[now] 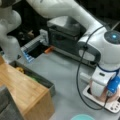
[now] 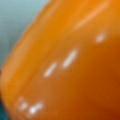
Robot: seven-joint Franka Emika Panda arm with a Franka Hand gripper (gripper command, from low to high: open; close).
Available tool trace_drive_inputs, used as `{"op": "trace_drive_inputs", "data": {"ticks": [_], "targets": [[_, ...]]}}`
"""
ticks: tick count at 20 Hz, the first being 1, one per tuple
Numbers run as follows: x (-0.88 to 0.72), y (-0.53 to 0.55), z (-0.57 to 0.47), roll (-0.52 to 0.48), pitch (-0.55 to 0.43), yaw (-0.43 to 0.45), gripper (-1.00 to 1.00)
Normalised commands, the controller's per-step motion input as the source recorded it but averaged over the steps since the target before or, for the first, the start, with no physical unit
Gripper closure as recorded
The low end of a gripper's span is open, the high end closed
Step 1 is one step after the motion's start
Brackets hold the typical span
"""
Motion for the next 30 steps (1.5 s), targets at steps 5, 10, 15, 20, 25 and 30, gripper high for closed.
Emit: {"op": "trace_drive_inputs", "data": {"ticks": [5, 10, 15, 20, 25, 30], "targets": [[-0.22, -0.04, -0.05, -0.161, -0.178, 0.003, -1.00], [-0.21, -0.03, -0.03, -0.159, -0.166, 0.005, -1.00], [-0.15, -0.03, -0.03, -0.154, -0.158, 0.000, -1.00], [-0.12, -0.04, 0.02, -0.147, -0.137, 0.008, -1.00], [-0.10, -0.04, 0.06, -0.138, -0.108, 0.015, -1.00], [-0.11, 0.00, 0.12, -0.127, -0.066, 0.015, -1.00]]}}
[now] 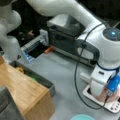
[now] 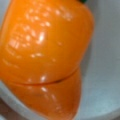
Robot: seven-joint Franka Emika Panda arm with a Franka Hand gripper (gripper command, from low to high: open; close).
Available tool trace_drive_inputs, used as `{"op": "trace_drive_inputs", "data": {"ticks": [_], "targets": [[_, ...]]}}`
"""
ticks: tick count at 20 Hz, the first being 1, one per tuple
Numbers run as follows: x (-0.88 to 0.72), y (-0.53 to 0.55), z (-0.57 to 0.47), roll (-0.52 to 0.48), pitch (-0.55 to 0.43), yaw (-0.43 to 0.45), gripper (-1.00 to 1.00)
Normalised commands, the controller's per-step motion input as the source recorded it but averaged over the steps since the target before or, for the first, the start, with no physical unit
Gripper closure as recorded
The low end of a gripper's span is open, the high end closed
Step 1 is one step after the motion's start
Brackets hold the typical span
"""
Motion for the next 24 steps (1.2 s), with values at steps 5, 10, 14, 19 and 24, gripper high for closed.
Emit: {"op": "trace_drive_inputs", "data": {"ticks": [5, 10, 14, 19, 24], "targets": [[-0.14, 0.03, 0.16, -0.106, -0.061, 0.028, -1.00], [-0.18, -0.01, 0.18, -0.069, -0.051, 0.060, -1.00], [-0.21, -0.09, 0.18, -0.049, -0.022, 0.089, -1.00], [-0.29, -0.20, 0.07, -0.029, -0.038, 0.122, -1.00], [-0.58, -0.25, -0.04, -0.006, -0.073, 0.107, -1.00]]}}
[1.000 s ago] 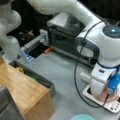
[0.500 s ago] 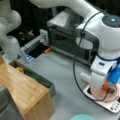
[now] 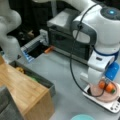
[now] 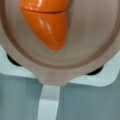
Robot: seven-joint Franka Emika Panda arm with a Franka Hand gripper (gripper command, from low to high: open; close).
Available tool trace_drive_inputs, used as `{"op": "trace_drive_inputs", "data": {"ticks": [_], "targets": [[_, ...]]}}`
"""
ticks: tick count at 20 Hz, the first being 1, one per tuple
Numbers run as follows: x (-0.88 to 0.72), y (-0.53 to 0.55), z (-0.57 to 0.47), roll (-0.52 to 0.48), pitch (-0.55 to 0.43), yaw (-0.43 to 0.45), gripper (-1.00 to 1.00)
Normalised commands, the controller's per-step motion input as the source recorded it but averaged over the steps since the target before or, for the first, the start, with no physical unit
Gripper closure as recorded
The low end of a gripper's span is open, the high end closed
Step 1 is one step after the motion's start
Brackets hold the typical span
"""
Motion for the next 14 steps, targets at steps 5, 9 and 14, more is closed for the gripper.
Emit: {"op": "trace_drive_inputs", "data": {"ticks": [5, 9, 14], "targets": [[-0.77, -0.22, -0.08, 0.018, -0.157, 0.079, -1.00], [-0.55, -0.15, -0.12, 0.031, -0.214, 0.069, -1.00], [-0.33, -0.11, -0.11, 0.040, -0.225, 0.055, -1.00]]}}
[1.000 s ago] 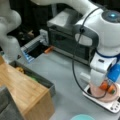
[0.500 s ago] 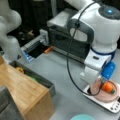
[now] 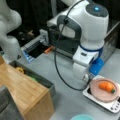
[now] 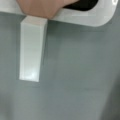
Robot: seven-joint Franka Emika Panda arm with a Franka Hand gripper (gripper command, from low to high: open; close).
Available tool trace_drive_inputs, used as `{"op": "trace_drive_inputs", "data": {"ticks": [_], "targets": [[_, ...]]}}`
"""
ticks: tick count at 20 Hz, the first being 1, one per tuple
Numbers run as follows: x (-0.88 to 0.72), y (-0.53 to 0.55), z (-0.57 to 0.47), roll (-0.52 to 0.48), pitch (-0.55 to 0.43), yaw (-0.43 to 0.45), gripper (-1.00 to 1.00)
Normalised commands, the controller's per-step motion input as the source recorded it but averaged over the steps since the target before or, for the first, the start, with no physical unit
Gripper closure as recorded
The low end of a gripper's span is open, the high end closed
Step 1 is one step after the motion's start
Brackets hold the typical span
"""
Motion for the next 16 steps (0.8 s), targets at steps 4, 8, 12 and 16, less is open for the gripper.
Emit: {"op": "trace_drive_inputs", "data": {"ticks": [4, 8, 12, 16], "targets": [[-0.32, -0.13, -0.06, 0.038, -0.210, 0.053, -1.00], [-0.35, -0.14, -0.07, 0.038, -0.204, 0.054, -1.00], [-0.32, -0.13, -0.09, 0.039, -0.201, 0.056, -1.00], [-0.35, -0.14, -0.10, 0.037, -0.193, 0.057, -1.00]]}}
